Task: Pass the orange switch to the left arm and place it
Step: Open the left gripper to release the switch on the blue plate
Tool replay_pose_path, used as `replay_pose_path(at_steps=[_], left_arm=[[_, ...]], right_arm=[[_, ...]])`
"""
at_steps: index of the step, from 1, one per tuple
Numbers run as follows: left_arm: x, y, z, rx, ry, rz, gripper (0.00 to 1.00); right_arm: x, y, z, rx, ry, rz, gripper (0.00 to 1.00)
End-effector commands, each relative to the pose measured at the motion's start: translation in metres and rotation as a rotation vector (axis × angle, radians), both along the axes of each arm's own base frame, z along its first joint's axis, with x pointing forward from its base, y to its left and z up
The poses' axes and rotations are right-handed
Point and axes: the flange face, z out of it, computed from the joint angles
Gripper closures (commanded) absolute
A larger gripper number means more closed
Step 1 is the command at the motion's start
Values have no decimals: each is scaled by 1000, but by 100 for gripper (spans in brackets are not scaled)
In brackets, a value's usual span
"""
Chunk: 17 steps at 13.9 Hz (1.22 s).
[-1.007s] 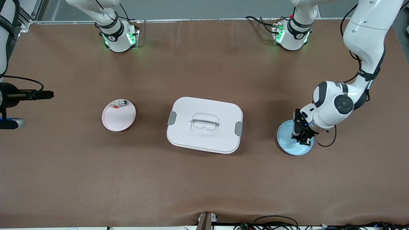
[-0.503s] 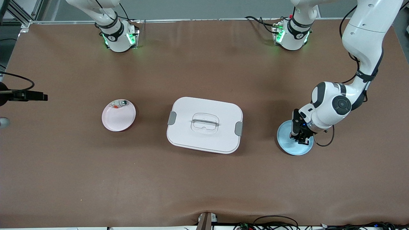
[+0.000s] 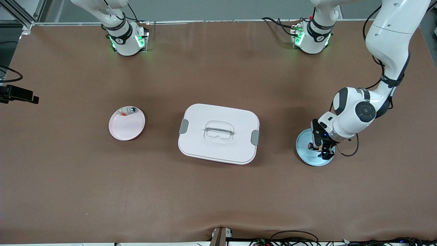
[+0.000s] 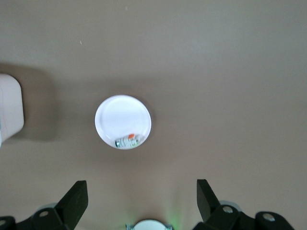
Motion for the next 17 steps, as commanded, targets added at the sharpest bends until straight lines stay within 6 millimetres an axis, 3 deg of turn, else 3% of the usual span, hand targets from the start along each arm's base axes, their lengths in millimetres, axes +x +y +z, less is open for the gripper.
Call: replay_pose_path(at_steps=[1, 5, 10, 17], left_arm=[[4, -1, 43, 23, 10, 110, 0], [12, -12, 101, 24, 11, 268, 0], [11, -12, 177, 28, 17, 571, 0], [2, -24, 257, 41, 49, 887, 0]], right_arm=[[-27, 7, 11, 15, -85, 4, 0], [-34, 12, 11, 10, -152, 9, 0], [-45, 10, 9, 13, -85, 8, 0], [-45, 14, 12, 5, -87, 17, 0]])
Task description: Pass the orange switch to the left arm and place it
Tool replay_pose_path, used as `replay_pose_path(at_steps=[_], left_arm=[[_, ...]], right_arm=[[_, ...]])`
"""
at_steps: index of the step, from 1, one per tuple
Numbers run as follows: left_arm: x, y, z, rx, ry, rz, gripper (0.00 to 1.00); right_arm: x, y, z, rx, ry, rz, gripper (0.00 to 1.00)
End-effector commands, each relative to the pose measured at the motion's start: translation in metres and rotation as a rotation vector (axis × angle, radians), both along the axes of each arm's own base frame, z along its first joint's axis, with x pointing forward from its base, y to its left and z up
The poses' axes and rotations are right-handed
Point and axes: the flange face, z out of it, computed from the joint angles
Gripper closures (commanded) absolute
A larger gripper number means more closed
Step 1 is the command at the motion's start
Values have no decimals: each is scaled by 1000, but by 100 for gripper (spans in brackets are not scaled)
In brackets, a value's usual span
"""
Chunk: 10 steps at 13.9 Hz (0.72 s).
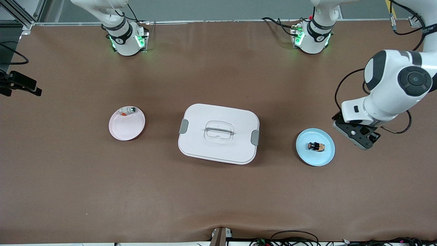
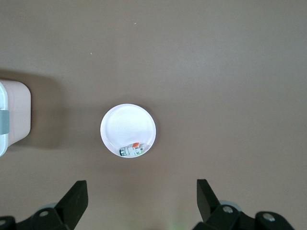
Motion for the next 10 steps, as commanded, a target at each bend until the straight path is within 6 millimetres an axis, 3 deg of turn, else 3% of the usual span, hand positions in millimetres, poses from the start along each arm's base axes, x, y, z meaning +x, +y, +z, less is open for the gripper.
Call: replay_pose_path(at_steps=[1, 10], left_arm=[[-9, -8, 27, 6, -12, 96, 0], [-13, -3, 92, -18, 3, 442, 0]], right_arm=[[-9, 2, 7, -1, -5, 5, 0], [-16, 1, 9, 2, 4, 2, 0]])
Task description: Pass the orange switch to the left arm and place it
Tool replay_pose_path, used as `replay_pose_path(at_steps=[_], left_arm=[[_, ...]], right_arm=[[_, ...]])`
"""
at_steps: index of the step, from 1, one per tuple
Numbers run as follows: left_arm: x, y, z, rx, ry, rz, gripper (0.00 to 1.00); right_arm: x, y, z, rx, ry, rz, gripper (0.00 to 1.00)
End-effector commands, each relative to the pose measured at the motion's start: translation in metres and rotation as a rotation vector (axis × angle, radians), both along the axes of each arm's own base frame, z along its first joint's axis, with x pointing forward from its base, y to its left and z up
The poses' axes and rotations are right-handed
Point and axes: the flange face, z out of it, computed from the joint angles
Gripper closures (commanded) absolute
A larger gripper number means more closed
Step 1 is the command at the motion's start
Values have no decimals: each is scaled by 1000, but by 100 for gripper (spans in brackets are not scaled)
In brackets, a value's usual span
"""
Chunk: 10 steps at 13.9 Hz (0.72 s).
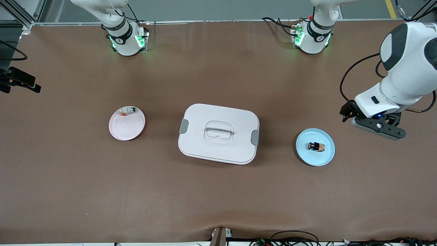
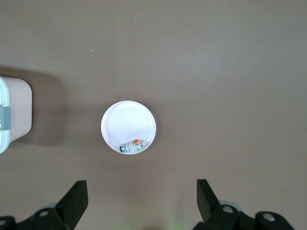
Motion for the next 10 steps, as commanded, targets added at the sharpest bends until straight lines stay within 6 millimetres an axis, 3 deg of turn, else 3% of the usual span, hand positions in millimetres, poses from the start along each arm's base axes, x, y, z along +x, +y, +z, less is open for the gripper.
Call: replay_pose_path(at_steps=[1, 6, 10], left_arm=[[-5, 0, 18, -16, 25, 119, 0], [-17, -3, 34, -65, 37, 291, 0], [-13, 12, 41, -50, 42, 293, 0]], right_arm=[[-9, 1, 2, 2, 1, 0, 0], [-9, 1, 3, 1, -7, 2, 0], [-9, 1, 3, 0, -15, 1, 0]])
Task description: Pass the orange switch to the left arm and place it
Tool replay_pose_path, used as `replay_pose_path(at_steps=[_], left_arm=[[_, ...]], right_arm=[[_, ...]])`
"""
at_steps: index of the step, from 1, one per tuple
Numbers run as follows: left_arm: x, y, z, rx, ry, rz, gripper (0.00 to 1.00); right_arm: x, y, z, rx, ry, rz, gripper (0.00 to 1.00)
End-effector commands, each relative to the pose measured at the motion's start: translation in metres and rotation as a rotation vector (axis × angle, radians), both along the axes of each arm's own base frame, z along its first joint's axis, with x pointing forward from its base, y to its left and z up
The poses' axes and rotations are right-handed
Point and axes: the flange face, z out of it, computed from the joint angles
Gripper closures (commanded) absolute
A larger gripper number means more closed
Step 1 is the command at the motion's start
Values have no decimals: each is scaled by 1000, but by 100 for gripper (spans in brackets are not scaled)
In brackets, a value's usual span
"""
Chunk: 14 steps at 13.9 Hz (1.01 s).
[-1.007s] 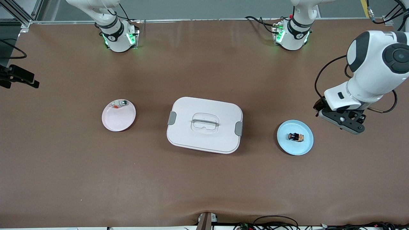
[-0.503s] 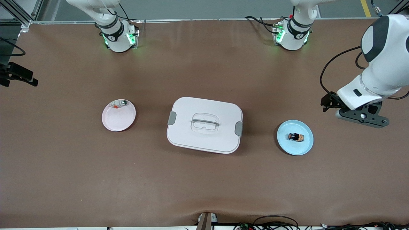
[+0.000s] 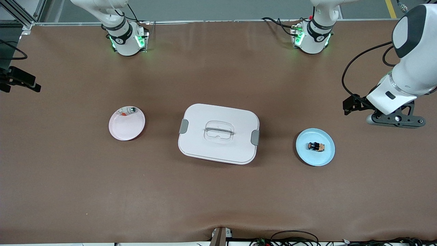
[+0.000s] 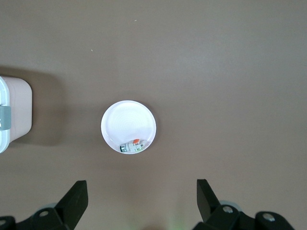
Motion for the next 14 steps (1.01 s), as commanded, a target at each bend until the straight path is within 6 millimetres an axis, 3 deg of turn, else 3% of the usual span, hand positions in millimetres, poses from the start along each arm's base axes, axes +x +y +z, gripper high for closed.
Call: replay_pose_path(at_steps=[1, 5, 7, 14], left_arm=[[0, 14, 11, 7, 0, 28, 0], [0, 28, 27, 0, -20, 54, 0], [-3, 36, 45, -8, 3, 76, 0], [-22, 40, 75, 8, 35, 136, 0]], right_arm=[[-7, 1, 3, 0, -16, 0, 0], [-6, 1, 6, -1, -42, -1, 0], [-9, 1, 5, -2, -62, -3, 0], [-15, 0, 4, 1, -36, -5, 0]])
